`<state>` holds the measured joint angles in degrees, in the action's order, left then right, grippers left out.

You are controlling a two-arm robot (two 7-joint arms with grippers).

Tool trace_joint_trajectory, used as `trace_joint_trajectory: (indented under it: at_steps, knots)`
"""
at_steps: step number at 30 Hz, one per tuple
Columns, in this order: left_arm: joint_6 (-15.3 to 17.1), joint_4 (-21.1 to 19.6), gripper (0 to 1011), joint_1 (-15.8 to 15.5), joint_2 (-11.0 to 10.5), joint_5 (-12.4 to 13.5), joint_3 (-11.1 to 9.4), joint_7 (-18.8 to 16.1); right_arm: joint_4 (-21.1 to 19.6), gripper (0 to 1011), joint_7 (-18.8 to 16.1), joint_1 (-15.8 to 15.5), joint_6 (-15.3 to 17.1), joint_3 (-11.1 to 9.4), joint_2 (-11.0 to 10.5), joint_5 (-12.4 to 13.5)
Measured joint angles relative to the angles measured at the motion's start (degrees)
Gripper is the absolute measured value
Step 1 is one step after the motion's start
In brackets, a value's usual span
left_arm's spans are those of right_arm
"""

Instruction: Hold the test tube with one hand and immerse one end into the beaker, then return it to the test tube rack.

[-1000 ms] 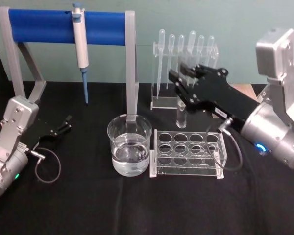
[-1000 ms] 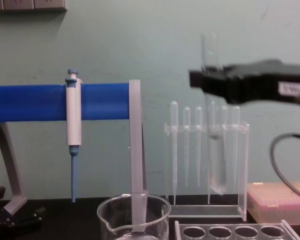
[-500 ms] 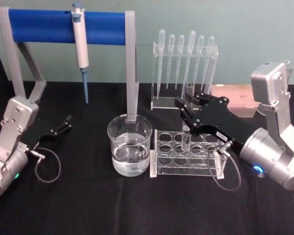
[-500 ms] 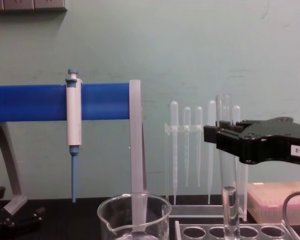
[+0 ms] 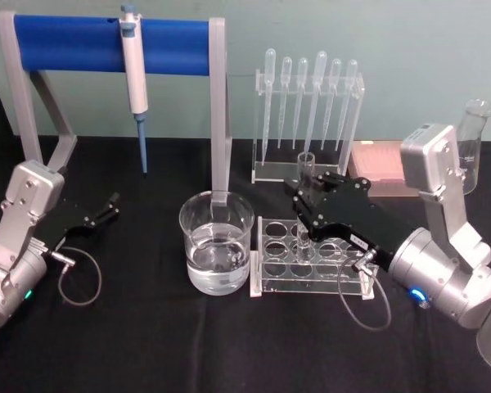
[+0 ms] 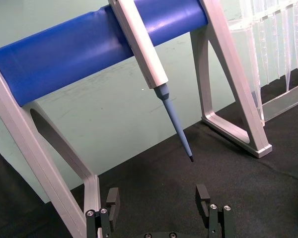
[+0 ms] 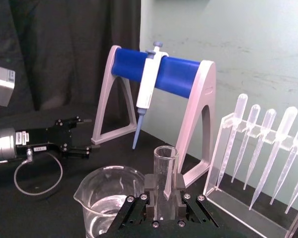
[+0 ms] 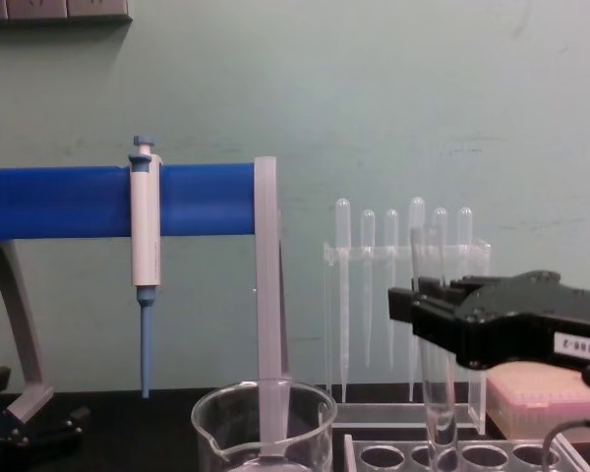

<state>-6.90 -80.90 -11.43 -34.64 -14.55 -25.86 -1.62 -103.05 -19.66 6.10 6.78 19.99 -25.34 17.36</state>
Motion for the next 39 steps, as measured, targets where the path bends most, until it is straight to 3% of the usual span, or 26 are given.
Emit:
trace_joint_trajectory:
  at_steps: [16, 39]
  knots:
    - [0.00, 0.00, 1000, 0.00, 0.00, 0.00, 0.00, 0.00, 3.27, 224, -0.26, 0.18, -1.83, 0.75, 1.05, -3.28]
    - [0.00, 0.00, 1000, 0.00, 0.00, 0.00, 0.00, 0.00, 5.02, 228, -1.50, 0.75, -1.52, 1.62, 1.73, -5.98]
